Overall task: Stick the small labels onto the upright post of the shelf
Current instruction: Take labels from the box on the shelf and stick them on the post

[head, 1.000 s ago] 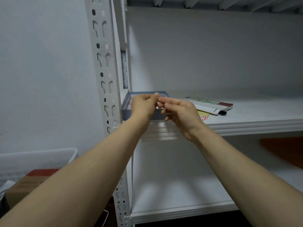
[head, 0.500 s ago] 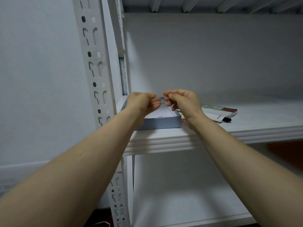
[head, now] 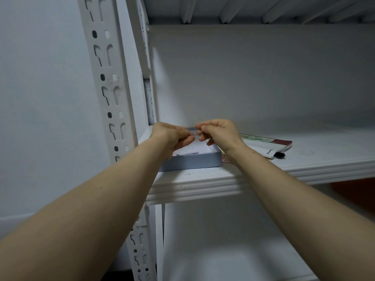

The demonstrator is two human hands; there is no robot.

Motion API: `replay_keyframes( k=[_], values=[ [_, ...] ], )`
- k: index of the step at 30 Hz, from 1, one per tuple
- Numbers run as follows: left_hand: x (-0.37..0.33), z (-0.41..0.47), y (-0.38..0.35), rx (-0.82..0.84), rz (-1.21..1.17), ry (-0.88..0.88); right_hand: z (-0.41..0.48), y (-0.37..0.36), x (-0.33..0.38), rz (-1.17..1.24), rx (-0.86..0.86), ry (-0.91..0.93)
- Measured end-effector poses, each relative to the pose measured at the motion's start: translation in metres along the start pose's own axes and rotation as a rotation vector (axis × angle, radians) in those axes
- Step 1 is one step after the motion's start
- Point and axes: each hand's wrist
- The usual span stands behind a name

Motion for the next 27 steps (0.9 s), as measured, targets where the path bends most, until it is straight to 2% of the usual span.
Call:
replay_keyframes(
  k=[6, 8, 14, 18, 20, 23, 27],
  values=[
    [-0.010, -0.004, -0.003, 0.096, -0.007, 0.046, 0.002, 0.001, 0.002, -0.030, -0.002, -0.017],
    [-0.011, -0.004, -0.003, 0.077, 0.034, 0.038, 0.003, 0.001, 0.001, -0.045, -0.003, -0.027],
    [0.003, 0.008, 0.001, -0.026, 0.411, -0.174, 0.005, 0.004, -0.004, -0.098, 0.032, -0.002],
    [0.000, 0.004, -0.002, -0.063, 0.601, -0.295, 0.004, 0.002, -0.004, -0.253, 0.019, 0.050],
    [-0.003, 0.004, -0.003, -0.055, 0.627, -0.265, 0.006, 0.001, -0.003, -0.348, 0.004, 0.071],
    [-0.005, 0.007, -0.001, -0.032, 0.573, -0.195, 0.007, -0.002, 0.000, -0.279, 0.079, 0.021],
    [0.000, 0.003, 0.003, -0.052, 0.660, -0.316, 0.004, -0.002, 0.001, -0.406, 0.045, 0.042]
  ],
)
Point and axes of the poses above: each hand's wrist, its own z-axis towards the middle knuckle, its own y-axis out of the back of the hand, x = y × z, and after that the axes turned 3 degrees about -x, right-handed
